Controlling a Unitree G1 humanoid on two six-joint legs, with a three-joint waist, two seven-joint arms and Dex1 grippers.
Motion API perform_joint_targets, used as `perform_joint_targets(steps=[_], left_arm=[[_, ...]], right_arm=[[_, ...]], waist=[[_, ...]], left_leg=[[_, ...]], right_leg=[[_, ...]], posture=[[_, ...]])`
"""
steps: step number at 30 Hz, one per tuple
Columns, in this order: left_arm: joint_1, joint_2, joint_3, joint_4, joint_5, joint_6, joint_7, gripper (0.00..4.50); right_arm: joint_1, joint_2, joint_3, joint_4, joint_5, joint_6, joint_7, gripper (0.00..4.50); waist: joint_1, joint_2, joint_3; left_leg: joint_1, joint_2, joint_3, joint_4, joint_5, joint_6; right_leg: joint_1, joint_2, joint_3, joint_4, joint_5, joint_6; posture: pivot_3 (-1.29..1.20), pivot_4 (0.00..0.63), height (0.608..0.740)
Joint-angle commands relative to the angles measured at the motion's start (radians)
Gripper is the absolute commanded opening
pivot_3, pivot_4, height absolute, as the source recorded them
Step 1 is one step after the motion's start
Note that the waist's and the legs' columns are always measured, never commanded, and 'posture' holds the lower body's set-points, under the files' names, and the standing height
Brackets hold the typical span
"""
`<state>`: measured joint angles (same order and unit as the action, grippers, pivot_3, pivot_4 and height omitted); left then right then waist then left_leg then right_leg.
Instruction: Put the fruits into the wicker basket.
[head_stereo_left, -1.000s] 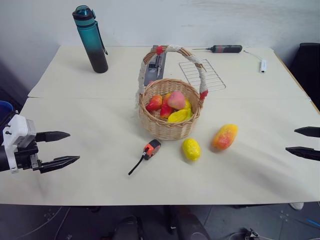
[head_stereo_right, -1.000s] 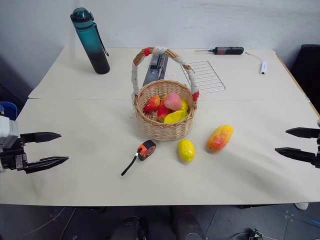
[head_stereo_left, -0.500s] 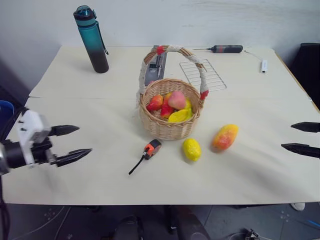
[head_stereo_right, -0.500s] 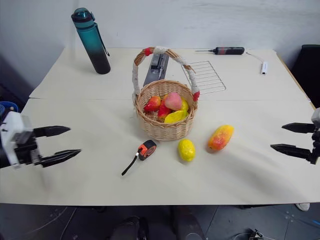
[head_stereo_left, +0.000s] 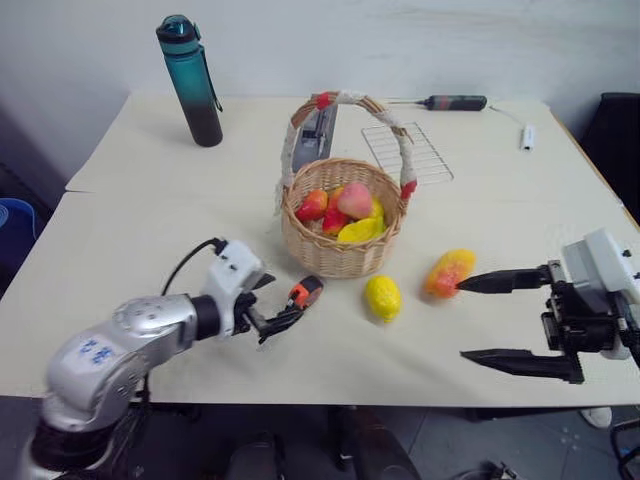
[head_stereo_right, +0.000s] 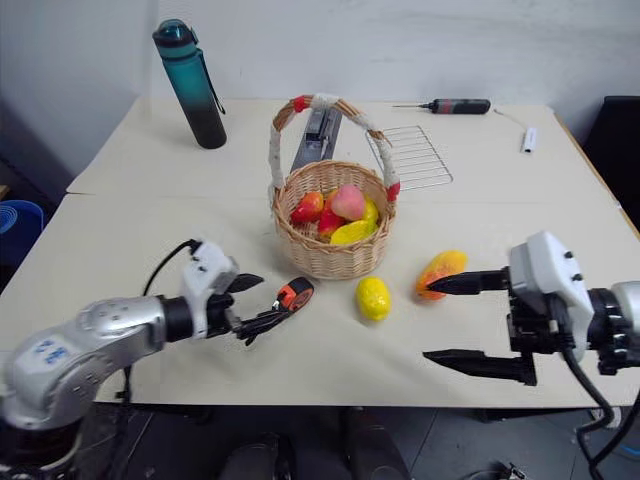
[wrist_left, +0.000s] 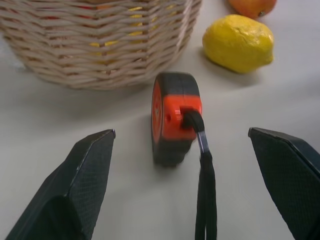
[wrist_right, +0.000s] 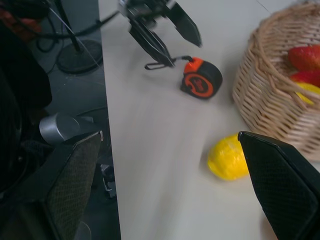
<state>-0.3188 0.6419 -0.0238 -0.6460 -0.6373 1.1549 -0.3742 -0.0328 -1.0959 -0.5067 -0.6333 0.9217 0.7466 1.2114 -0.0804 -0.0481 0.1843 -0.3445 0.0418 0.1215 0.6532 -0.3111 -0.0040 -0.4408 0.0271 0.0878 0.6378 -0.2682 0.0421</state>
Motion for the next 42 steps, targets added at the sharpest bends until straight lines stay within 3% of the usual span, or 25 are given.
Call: perform_joint_targets(steps=[1,5,7,17,22,27,31,38,42], left_arm=[[-0.035,0.008,-0.083,0.036,0.065,-0.023,0.000,4.50],[-0.056,0.022,-0.197,0.144,0.172,-0.110,-0.025,4.50],[-0.058,-0.012,-0.197,0.173,0.181,-0.134,-0.027,4.11],[-0.068,-0.068,-0.186,0.200,0.219,-0.170,-0.055,1.13],[-0.006,-0.030,-0.108,0.155,0.206,-0.154,-0.062,1.09],[0.118,0.040,0.154,0.107,0.147,-0.136,-0.083,1.09],[0.171,0.053,0.412,0.244,0.175,-0.141,-0.019,1.09],[0.187,0.091,0.486,0.441,0.312,-0.144,0.109,1.09],[0.185,0.079,0.509,0.425,0.294,-0.168,0.091,2.42]], right_arm=[[-0.028,0.009,0.024,-0.034,0.043,-0.001,-0.039,4.49],[-0.069,0.015,0.084,-0.036,0.035,-0.024,-0.063,4.49],[-0.084,0.018,0.095,-0.029,0.039,-0.026,-0.072,4.50],[-0.086,0.022,0.119,-0.013,0.024,-0.050,-0.074,4.50],[-0.101,0.019,0.145,0.009,0.011,-0.068,-0.066,4.50],[-0.122,0.022,0.176,0.028,-0.004,-0.089,-0.049,4.50],[-0.206,0.062,0.217,0.062,0.021,-0.090,-0.076,4.50],[-0.328,0.140,0.317,0.125,-0.056,-0.121,-0.113,4.50],[-0.339,0.147,0.339,0.151,-0.095,-0.139,-0.104,4.50]], waist=[[-0.004,-0.001,0.000],[-0.001,-0.001,0.000],[0.001,-0.001,0.000],[0.007,-0.001,0.000],[0.001,-0.001,0.000],[-0.003,-0.002,0.000],[-0.001,-0.002,0.000],[0.003,-0.002,0.000],[0.010,-0.003,-0.001]], left_leg=[[0.000,0.000,0.000,-0.001,0.000,0.000],[-0.001,0.001,0.000,-0.003,-0.001,-0.001],[-0.001,0.001,-0.001,-0.003,0.000,-0.001],[-0.006,0.000,-0.001,0.000,-0.001,0.000],[-0.007,0.001,-0.002,0.000,-0.001,0.000],[-0.007,0.002,-0.002,-0.001,-0.001,-0.001],[-0.006,0.002,-0.003,0.000,0.000,-0.001],[-0.007,0.002,-0.003,-0.001,-0.001,0.001],[-0.008,0.002,-0.003,-0.002,-0.004,0.002]], right_leg=[[0.000,0.000,0.000,0.000,0.000,0.000],[-0.002,0.000,0.000,0.000,-0.002,-0.002],[-0.002,0.000,0.000,0.000,-0.002,-0.002],[-0.003,-0.001,-0.001,0.000,-0.002,-0.001],[-0.003,-0.001,-0.001,0.000,-0.002,-0.001],[-0.004,-0.001,-0.002,0.001,-0.002,-0.002],[-0.005,-0.001,-0.003,0.000,-0.002,-0.003],[-0.006,-0.002,-0.004,-0.002,-0.002,-0.003],[-0.007,-0.003,-0.005,-0.003,-0.001,-0.003]], posture=[[0.00,0.150,0.740],[0.00,0.150,0.740],[0.00,0.150,0.740],[0.00,0.150,0.740],[0.00,0.150,0.740],[0.00,0.150,0.740],[0.00,0.150,0.740],[0.00,0.150,0.740],[0.00,0.150,0.740]])
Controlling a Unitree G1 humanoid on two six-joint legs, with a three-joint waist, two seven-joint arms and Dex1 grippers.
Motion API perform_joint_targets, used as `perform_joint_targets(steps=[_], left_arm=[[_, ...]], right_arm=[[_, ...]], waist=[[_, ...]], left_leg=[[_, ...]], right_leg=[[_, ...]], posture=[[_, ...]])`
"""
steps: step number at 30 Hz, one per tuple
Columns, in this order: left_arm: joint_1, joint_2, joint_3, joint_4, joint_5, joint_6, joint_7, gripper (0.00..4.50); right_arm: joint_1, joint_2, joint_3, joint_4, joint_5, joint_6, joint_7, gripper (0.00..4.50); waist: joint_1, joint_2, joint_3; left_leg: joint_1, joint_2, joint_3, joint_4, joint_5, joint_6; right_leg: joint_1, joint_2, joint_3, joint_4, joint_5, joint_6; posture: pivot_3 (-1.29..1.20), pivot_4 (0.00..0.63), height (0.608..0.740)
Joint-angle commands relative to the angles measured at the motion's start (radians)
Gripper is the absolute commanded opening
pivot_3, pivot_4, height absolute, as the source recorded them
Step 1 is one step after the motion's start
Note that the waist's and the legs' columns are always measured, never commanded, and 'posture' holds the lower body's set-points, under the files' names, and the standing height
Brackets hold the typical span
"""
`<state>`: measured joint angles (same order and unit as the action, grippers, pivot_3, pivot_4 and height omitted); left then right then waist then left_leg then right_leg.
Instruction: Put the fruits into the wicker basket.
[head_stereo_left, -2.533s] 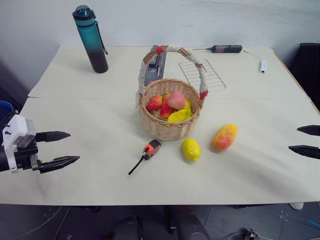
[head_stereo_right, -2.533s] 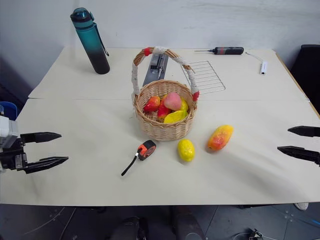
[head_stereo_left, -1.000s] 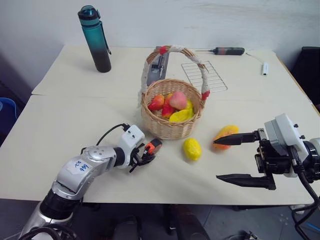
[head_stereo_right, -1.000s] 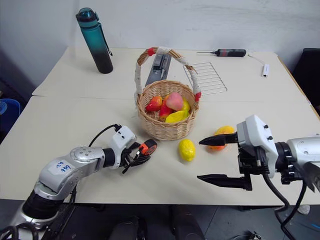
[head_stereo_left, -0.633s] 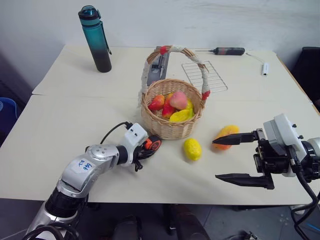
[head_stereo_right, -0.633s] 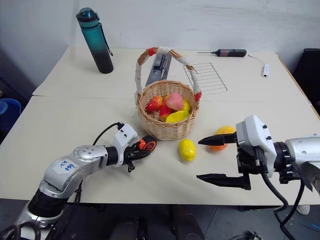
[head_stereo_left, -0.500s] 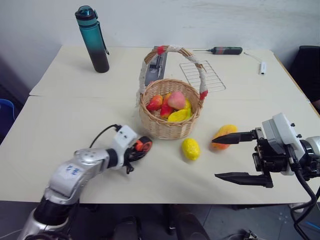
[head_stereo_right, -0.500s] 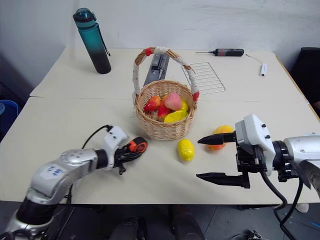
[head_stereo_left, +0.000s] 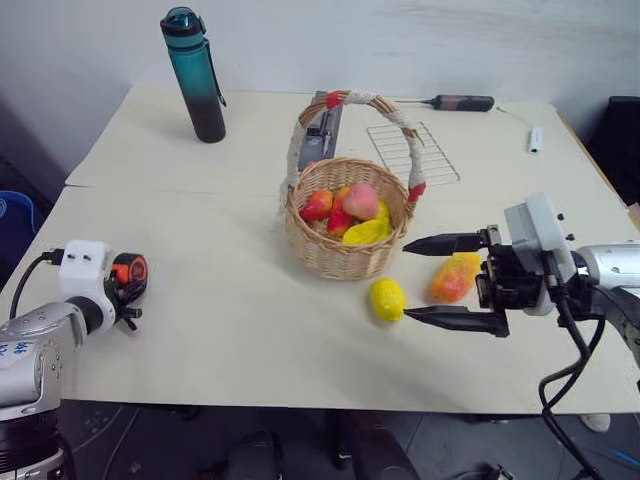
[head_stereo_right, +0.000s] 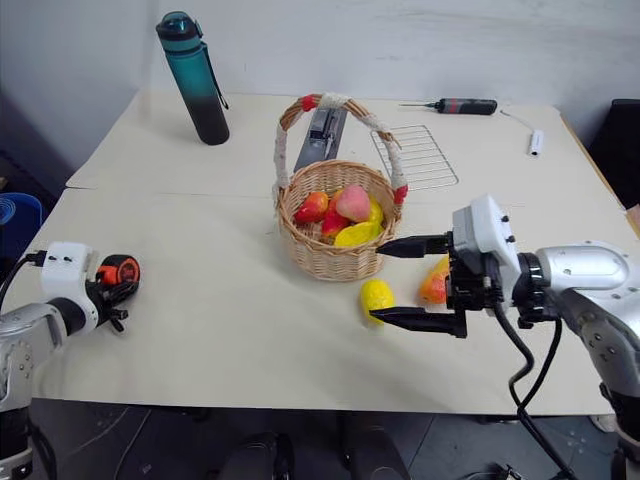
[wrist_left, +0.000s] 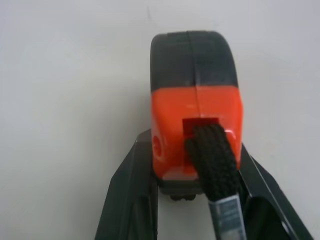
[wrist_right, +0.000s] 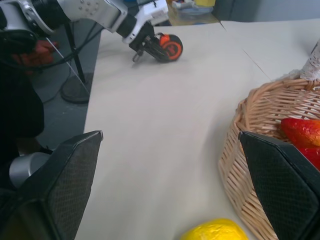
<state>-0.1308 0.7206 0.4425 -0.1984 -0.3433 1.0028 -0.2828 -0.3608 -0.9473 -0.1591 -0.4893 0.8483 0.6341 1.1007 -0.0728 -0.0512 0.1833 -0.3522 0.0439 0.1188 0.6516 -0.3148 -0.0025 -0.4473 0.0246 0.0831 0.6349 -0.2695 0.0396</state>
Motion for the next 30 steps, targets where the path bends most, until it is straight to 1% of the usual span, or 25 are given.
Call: perform_joint_targets(steps=[1,3,4,6,7,9,12,14,16,18,19,21,23,25,27,30], left_arm=[[-0.006,-0.001,0.056,-0.028,-0.008,-0.017,-0.004,2.74],[-0.016,-0.004,0.093,-0.036,-0.032,-0.016,-0.017,3.34],[-0.026,-0.007,0.123,-0.043,-0.055,-0.017,-0.029,3.71],[-0.058,-0.002,0.191,-0.065,-0.133,0.009,-0.073,4.33],[-0.066,0.014,0.215,-0.083,-0.175,0.026,-0.108,4.45],[-0.053,0.071,0.262,-0.150,-0.272,0.036,-0.229,4.45],[-0.045,0.124,0.336,-0.266,-0.490,0.099,-0.378,4.45],[-0.011,0.152,0.348,-0.327,-0.570,0.110,-0.443,4.45],[0.037,0.196,0.352,-0.402,-0.655,0.107,-0.538,4.45],[0.053,0.227,0.353,-0.437,-0.725,0.105,-0.576,4.45],[0.040,0.247,0.338,-0.440,-0.751,0.102,-0.579,4.45],[0.024,0.278,0.312,-0.439,-0.777,0.093,-0.578,4.45],[-0.007,0.306,0.260,-0.397,-0.747,0.065,-0.573,4.45],[-0.025,0.321,0.213,-0.350,-0.703,0.030,-0.571,4.45],[-0.028,0.328,0.168,-0.322,-0.667,-0.010,-0.593,4.45],[-0.027,0.337,0.099,-0.353,-0.679,-0.044,-0.661,4.45]], right_arm=[[-0.007,-0.001,-0.009,0.010,-0.029,-0.029,0.007,4.50],[0.002,0.002,-0.015,0.009,-0.035,-0.027,0.002,4.50],[0.010,0.004,-0.021,0.006,-0.037,-0.025,-0.004,4.50],[0.034,0.005,-0.034,-0.003,-0.045,-0.023,-0.017,4.50],[0.051,0.004,-0.042,-0.007,-0.050,-0.024,-0.023,4.50],[0.100,0.002,-0.059,-0.019,-0.063,-0.018,-0.047,4.50],[0.184,0.034,-0.084,-0.061,-0.073,0.003,-0.142,4.50],[0.235,0.042,-0.112,-0.097,-0.058,0.017,-0.174,4.50],[0.314,0.041,-0.173,-0.147,-0.028,0.045,-0.199,4.50],[0.376,0.037,-0.227,-0.176,-0.009,0.064,-0.213,4.50],[0.430,0.034,-0.275,-0.193,-0.004,0.074,-0.209,4.50],[0.504,0.030,-0.341,-0.213,0.001,0.085,-0.202,4.50],[0.569,0.040,-0.394,-0.228,0.001,0.086,-0.201,4.50],[0.597,0.050,-0.412,-0.237,0.000,0.083,-0.213,4.50],[0.605,0.058,-0.413,-0.239,-0.002,0.083,-0.235,4.50],[0.631,0.068,-0.424,-0.237,-0.007,0.083,-0.249,4.50]], waist=[[0.005,0.000,0.000],[0.011,0.000,0.000],[0.013,0.000,0.000],[0.017,0.000,0.000],[0.018,0.000,0.000],[0.018,-0.001,-0.001],[0.018,-0.001,-0.001],[0.017,0.000,-0.001],[0.015,0.001,-0.001],[0.016,0.000,-0.001],[0.016,0.000,-0.001],[0.018,0.000,0.000],[0.018,0.000,0.000],[0.016,0.000,0.000],[0.009,0.000,0.000],[0.001,0.000,0.000]], left_leg=[[0.000,0.000,0.000,0.000,-0.001,0.000],[0.000,0.001,0.000,0.000,-0.002,-0.001],[0.000,0.002,0.000,0.000,-0.003,-0.001],[0.000,0.003,0.000,0.000,-0.004,-0.002],[0.000,0.003,0.000,0.000,-0.004,-0.002],[-0.001,0.003,0.000,0.000,-0.004,-0.003],[-0.002,0.004,-0.001,0.000,-0.004,-0.005],[-0.001,0.003,-0.001,0.000,-0.004,-0.007],[0.000,0.003,0.000,0.000,-0.003,-0.009],[0.000,0.003,-0.001,-0.001,-0.002,-0.010],[0.000,0.004,-0.002,0.000,-0.002,-0.011],[0.000,0.003,-0.002,0.000,-0.002,-0.009],[0.002,0.003,-0.003,0.000,-0.001,-0.007],[0.002,0.001,-0.003,0.000,0.002,-0.006],[0.002,0.001,-0.002,0.000,0.005,-0.005],[0.001,0.001,-0.002,-0.002,0.009,-0.004]], right_leg=[[0.000,0.000,-0.001,0.000,0.000,0.000],[0.000,0.000,-0.002,0.000,0.000,0.000],[-0.001,0.000,-0.002,0.000,0.000,-0.001],[-0.001,0.000,-0.004,0.001,-0.001,-0.002],[-0.001,0.000,-0.006,0.001,-0.001,-0.003],[-0.002,0.000,-0.006,0.001,-0.002,-0.003],[-0.002,0.000,-0.008,0.000,-0.002,-0.004],[-0.001,-0.001,-0.008,0.000,-0.003,-0.004],[-0.001,-0.001,-0.007,0.000,-0.003,-0.003],[-0.001,0.000,-0.008,0.001,-0.004,-0.004],[-0.001,0.000,-0.009,0.002,-0.004,-0.005],[-0.001,0.001,-0.008,0.001,-0.004,-0.005],[0.002,0.001,-0.008,0.001,-0.005,-0.006],[0.003,0.001,-0.007,0.001,-0.004,-0.006],[0.003,0.002,-0.004,-0.002,-0.004,-0.011],[0.003,0.003,-0.003,-0.008,-0.002,-0.014]], posture=[[0.00,0.150,0.740],[0.00,0.150,0.740],[0.00,0.150,0.740],[0.00,0.150,0.740],[0.00,0.150,0.740],[0.00,0.150,0.740],[0.00,0.150,0.740],[0.00,0.150,0.740],[0.00,0.150,0.740],[0.00,0.150,0.740],[0.00,0.150,0.740],[0.00,0.150,0.740],[0.00,0.150,0.740],[0.00,0.150,0.740],[0.00,0.150,0.740],[0.00,0.150,0.740]])
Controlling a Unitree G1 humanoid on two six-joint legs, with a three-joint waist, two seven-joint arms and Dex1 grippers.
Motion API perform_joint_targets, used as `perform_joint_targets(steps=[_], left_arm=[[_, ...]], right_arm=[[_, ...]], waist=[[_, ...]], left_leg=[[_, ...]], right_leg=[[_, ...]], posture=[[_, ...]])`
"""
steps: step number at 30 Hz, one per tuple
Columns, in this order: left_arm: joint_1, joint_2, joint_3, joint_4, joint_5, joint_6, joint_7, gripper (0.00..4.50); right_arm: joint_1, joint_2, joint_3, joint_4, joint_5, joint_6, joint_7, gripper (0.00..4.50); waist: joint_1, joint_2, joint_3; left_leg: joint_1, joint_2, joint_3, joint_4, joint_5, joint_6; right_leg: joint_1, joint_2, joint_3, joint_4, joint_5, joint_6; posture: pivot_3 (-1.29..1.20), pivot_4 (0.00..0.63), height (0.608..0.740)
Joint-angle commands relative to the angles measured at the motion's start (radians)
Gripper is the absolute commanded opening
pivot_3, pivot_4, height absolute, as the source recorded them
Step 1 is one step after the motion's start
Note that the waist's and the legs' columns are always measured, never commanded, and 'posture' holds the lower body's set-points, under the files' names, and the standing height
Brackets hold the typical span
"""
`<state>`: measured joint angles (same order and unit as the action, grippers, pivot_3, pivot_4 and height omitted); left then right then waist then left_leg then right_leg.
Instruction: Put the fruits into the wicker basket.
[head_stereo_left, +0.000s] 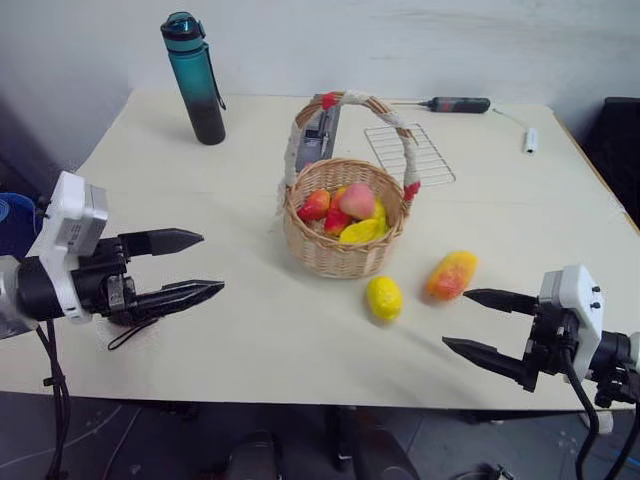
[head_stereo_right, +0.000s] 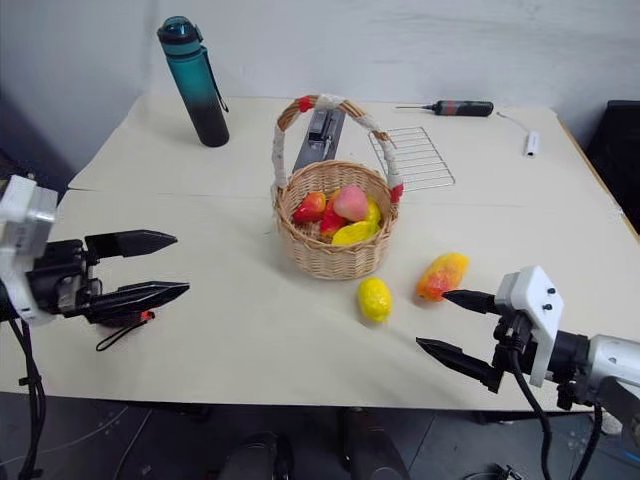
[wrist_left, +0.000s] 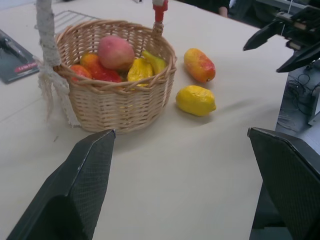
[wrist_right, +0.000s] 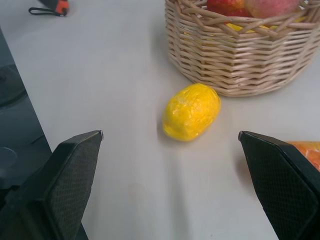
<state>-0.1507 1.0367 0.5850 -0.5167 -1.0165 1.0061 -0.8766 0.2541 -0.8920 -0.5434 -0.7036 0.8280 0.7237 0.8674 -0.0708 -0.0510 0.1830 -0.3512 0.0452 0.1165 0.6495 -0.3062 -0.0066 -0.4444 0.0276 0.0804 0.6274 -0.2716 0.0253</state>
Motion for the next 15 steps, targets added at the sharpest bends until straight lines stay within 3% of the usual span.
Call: perform_joint_targets(steps=[1,9,15], left_arm=[[-0.008,0.029,-0.071,-0.053,-0.009,-0.060,-0.099,4.45],[-0.083,0.097,-0.165,-0.063,-0.013,-0.124,-0.255,4.45],[-0.121,0.127,-0.239,-0.047,0.045,-0.187,-0.310,4.45]], right_arm=[[0.029,0.016,-0.042,-0.027,0.011,-0.004,-0.021,4.50],[0.116,0.038,-0.045,-0.069,0.050,0.024,-0.057,4.50],[0.039,0.086,0.147,-0.093,-0.021,-0.001,-0.157,4.50]], waist=[[-0.001,0.000,0.000],[-0.004,0.000,0.000],[-0.013,0.000,0.000]], left_leg=[[0.000,0.000,0.000,0.000,0.000,0.000],[-0.001,0.000,0.000,-0.002,-0.006,0.000],[-0.001,0.001,0.000,-0.001,-0.007,-0.001]], right_leg=[[0.000,0.000,0.000,0.000,0.000,0.000],[-0.001,0.000,0.000,0.001,0.001,0.010],[-0.001,0.000,-0.001,0.001,0.000,0.011]], posture=[[0.00,0.150,0.740],[0.00,0.150,0.740],[0.00,0.150,0.740]])
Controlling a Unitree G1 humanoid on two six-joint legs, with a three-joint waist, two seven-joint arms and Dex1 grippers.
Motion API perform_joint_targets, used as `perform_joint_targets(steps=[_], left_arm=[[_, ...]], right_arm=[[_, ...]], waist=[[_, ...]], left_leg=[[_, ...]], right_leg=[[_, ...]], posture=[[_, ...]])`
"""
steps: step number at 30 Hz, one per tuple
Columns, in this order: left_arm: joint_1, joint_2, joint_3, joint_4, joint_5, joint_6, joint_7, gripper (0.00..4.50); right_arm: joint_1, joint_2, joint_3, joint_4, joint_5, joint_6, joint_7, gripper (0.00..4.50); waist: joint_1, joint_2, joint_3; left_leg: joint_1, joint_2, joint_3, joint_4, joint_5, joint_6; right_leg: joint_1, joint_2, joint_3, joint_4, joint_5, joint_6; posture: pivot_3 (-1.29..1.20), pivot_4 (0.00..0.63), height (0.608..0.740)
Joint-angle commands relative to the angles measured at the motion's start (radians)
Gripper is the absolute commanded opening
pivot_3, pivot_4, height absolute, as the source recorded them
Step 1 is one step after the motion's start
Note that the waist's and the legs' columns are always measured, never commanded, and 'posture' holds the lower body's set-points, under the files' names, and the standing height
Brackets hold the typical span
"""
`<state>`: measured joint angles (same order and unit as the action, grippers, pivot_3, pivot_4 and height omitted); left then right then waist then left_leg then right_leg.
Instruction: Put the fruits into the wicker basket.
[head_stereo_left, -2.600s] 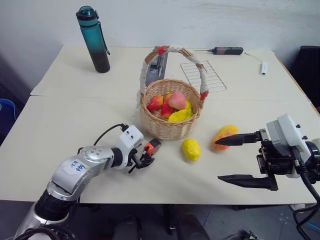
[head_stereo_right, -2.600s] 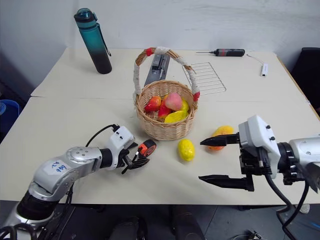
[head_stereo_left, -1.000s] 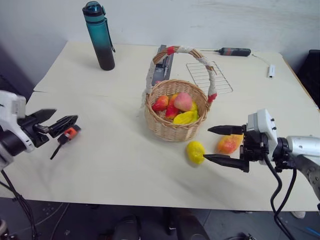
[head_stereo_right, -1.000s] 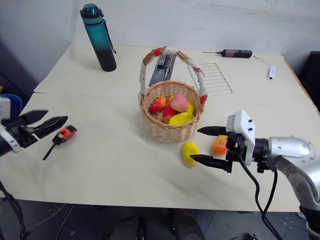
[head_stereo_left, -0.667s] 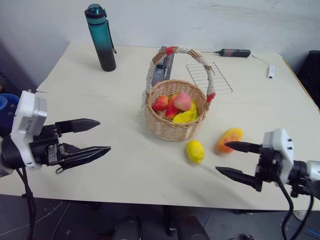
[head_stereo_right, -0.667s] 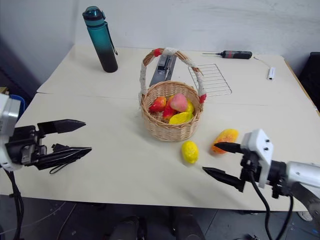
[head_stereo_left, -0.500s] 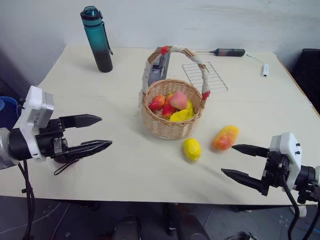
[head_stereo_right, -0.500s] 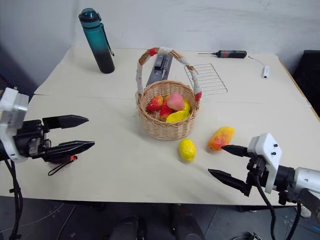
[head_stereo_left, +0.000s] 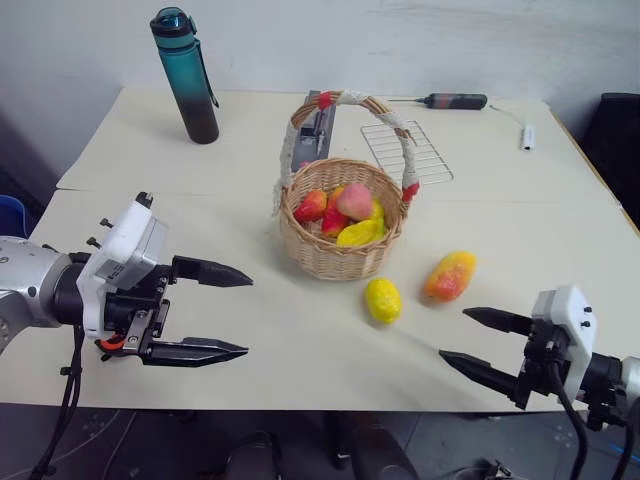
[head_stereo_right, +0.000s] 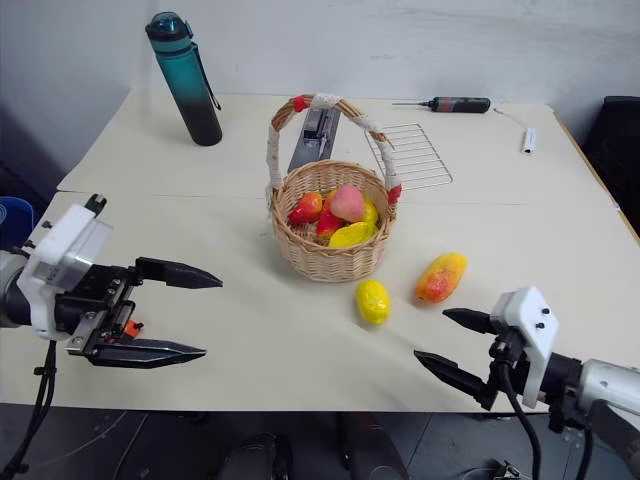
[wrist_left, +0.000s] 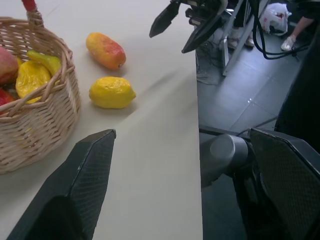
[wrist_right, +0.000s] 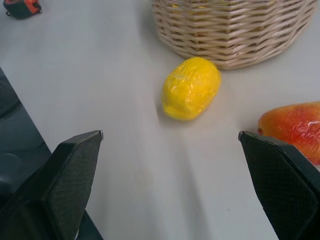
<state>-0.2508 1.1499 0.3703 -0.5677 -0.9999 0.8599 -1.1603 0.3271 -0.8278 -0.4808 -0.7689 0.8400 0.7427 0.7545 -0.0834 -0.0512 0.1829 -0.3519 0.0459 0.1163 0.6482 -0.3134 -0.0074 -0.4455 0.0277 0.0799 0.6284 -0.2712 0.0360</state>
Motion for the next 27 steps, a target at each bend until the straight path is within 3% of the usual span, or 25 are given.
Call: perform_joint_targets(steps=[1,9,17,20,24,27], left_arm=[[-0.032,0.010,-0.045,0.003,0.036,-0.049,-0.028,4.45],[-0.105,-0.002,-0.144,0.024,0.083,-0.084,-0.037,4.45],[-0.120,-0.008,-0.148,0.022,0.092,-0.088,-0.023,4.45],[-0.120,-0.012,-0.142,0.025,0.092,-0.087,-0.016,4.50],[-0.121,-0.020,-0.143,0.028,0.097,-0.091,-0.006,4.50],[-0.123,-0.030,-0.145,0.033,0.106,-0.097,0.008,4.50]], right_arm=[[-0.067,0.036,0.148,-0.017,-0.073,-0.028,-0.067,4.50],[-0.333,0.195,0.453,0.141,-0.271,-0.017,-0.244,4.50],[-0.436,0.218,0.580,0.239,-0.356,0.047,-0.263,4.50],[-0.436,0.233,0.576,0.247,-0.366,0.009,-0.243,3.90],[-0.431,0.229,0.567,0.246,-0.365,-0.008,-0.211,2.54],[-0.407,0.205,0.518,0.214,-0.320,-0.026,-0.147,2.42]], waist=[[0.000,0.000,0.000],[-0.001,0.000,0.000],[0.000,0.000,0.000],[0.001,0.000,0.000],[0.000,0.000,0.000],[0.002,0.000,0.000]], left_leg=[[0.000,0.000,0.000,0.000,0.000,0.000],[0.000,-0.001,0.002,0.001,0.001,0.001],[-0.001,0.000,0.003,0.001,0.001,0.001],[-0.001,0.000,0.002,0.000,0.001,0.000],[-0.001,0.000,0.003,0.000,0.000,0.000],[-0.001,0.000,0.003,0.001,0.000,0.000]], right_leg=[[0.000,0.000,0.000,0.000,0.000,0.000],[-0.001,0.000,0.003,0.000,0.000,-0.004],[-0.003,0.000,0.003,0.001,0.000,-0.001],[-0.003,0.000,0.002,0.001,0.000,-0.001],[-0.004,0.000,0.002,0.002,0.000,-0.001],[-0.004,0.000,0.002,0.003,-0.001,0.000]], posture=[[0.00,0.150,0.740],[0.00,0.150,0.740],[0.00,0.150,0.740],[0.00,0.150,0.740],[0.00,0.150,0.740],[0.00,0.150,0.740]])
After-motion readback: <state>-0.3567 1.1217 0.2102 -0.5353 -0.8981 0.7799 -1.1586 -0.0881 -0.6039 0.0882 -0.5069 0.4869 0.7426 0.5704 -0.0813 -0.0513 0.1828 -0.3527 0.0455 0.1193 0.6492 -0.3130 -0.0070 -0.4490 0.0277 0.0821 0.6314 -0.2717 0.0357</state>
